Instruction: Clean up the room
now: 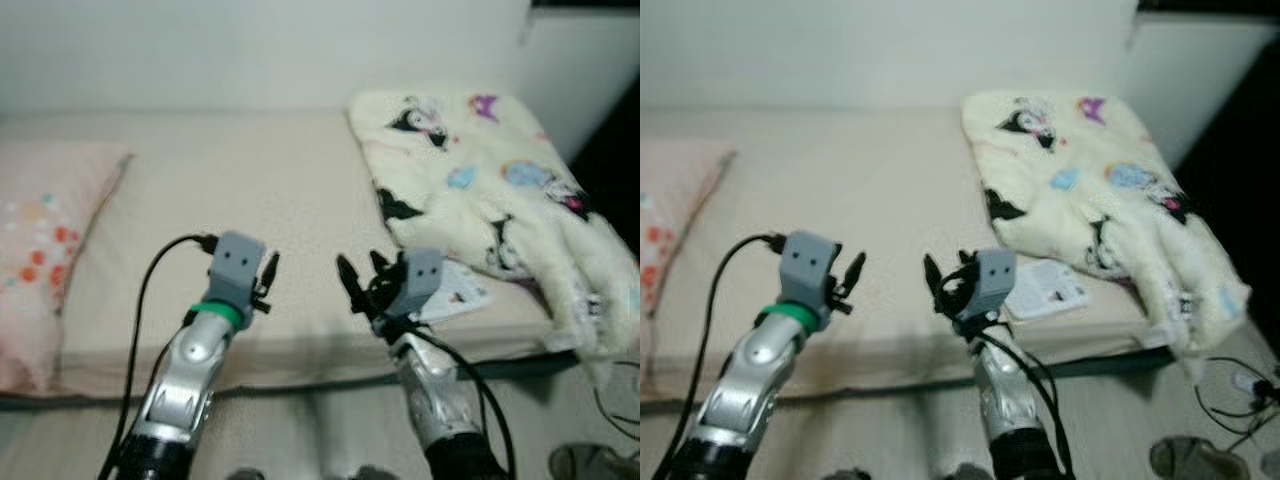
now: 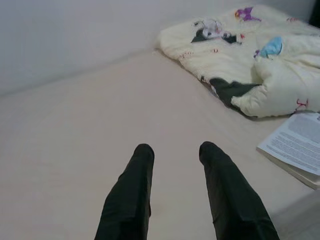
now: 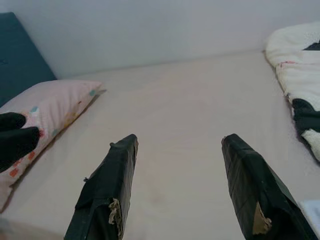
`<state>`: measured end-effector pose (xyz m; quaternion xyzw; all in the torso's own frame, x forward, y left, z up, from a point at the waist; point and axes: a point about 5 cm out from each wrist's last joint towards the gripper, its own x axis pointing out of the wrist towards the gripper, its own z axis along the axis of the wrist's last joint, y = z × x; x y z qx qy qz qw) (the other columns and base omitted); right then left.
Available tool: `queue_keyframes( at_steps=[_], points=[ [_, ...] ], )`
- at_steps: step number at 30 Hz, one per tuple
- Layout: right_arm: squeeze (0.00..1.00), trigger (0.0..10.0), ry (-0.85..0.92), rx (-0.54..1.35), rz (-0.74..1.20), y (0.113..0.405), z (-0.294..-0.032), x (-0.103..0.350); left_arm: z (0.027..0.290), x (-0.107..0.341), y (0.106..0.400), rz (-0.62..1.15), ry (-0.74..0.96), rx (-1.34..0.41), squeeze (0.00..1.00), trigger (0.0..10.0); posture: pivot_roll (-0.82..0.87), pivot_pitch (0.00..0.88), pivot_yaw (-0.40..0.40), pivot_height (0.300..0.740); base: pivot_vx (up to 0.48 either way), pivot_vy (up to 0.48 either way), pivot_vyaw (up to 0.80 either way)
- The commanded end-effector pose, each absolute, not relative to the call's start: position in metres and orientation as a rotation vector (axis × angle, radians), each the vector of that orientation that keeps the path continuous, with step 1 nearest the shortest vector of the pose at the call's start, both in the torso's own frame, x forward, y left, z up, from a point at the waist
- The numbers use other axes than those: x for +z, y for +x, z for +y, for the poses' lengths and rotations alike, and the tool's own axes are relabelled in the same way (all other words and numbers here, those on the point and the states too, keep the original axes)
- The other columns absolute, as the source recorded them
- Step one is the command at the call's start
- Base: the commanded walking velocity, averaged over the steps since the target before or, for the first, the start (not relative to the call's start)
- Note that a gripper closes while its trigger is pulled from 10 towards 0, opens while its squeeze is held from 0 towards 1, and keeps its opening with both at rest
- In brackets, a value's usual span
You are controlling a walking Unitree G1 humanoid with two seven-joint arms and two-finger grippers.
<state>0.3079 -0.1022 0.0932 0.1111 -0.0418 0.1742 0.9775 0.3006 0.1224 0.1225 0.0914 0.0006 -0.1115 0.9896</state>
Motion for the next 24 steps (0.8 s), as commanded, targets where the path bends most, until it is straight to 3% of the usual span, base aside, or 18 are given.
queue_keyframes(
  at_steps=[1,14,24],
  points=[
    [0.0,10.0,0.225,0.327,-0.063,0.3073,-0.1057,0.0889,0.1208,0.1182,0.2996,0.018,0.183,-0.229,0.0,10.0,-0.02,0.025,0.059,0.74,0.251,-0.386,0.53],
    [0.0,10.0,0.273,0.295,-0.058,0.3075,-0.1098,0.0888,0.1215,0.1178,0.2997,0.025,0.187,-0.226,0.0,10.0,-0.03,0.027,0.063,0.74,0.272,-0.372,0.04],
    [0.0,10.0,0.273,0.299,-0.058,0.3075,-0.1095,0.0887,0.123,0.1162,0.3024,0.044,0.182,-0.21,0.0,10.0,-0.03,0.024,0.065,0.74,0.0,0.0,0.0]
  ],
)
